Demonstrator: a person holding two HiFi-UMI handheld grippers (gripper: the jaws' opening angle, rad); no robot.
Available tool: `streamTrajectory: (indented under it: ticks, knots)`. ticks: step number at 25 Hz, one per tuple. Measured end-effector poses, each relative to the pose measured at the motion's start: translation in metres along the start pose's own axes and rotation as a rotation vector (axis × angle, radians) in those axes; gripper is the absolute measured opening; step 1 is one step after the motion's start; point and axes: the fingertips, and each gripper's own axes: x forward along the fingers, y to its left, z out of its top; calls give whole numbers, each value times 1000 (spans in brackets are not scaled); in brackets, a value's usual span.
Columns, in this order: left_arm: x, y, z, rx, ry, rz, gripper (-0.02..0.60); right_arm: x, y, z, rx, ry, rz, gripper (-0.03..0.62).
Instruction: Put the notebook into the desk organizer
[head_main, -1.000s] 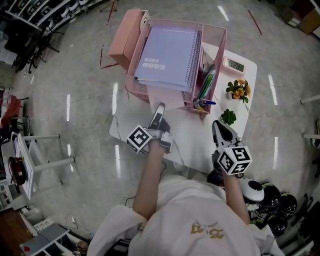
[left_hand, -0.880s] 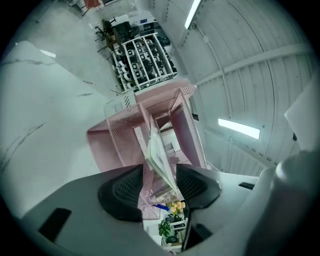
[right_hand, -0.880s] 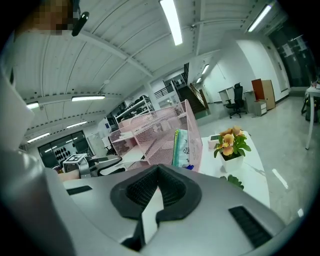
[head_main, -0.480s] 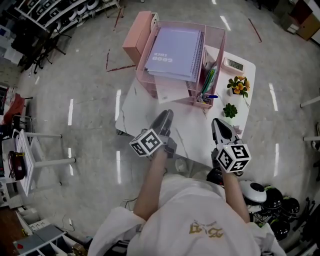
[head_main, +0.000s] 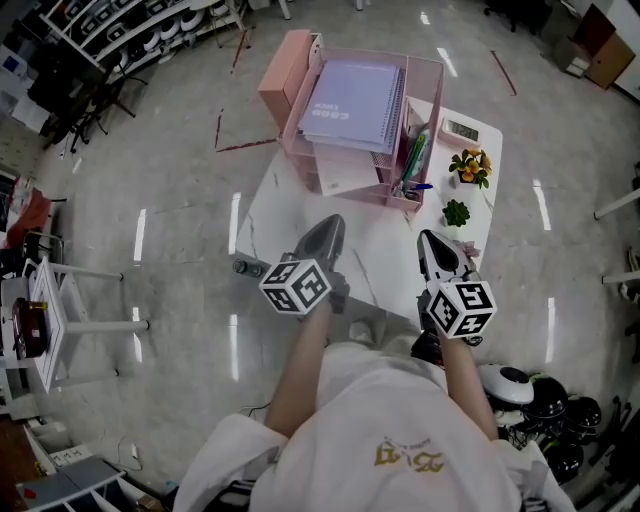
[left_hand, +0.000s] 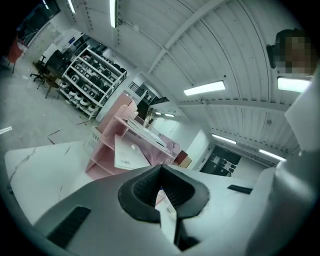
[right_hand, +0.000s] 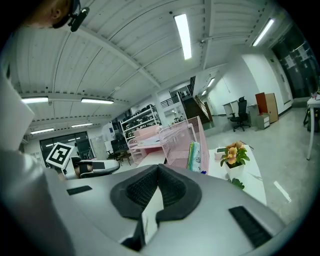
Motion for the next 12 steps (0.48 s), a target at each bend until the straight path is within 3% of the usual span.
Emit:
streamTrajectory:
  ticks: [12]
  knots:
    - [-3,-17,3,29,4,-33,18,-18,-3,9,-5,-30,-32,12]
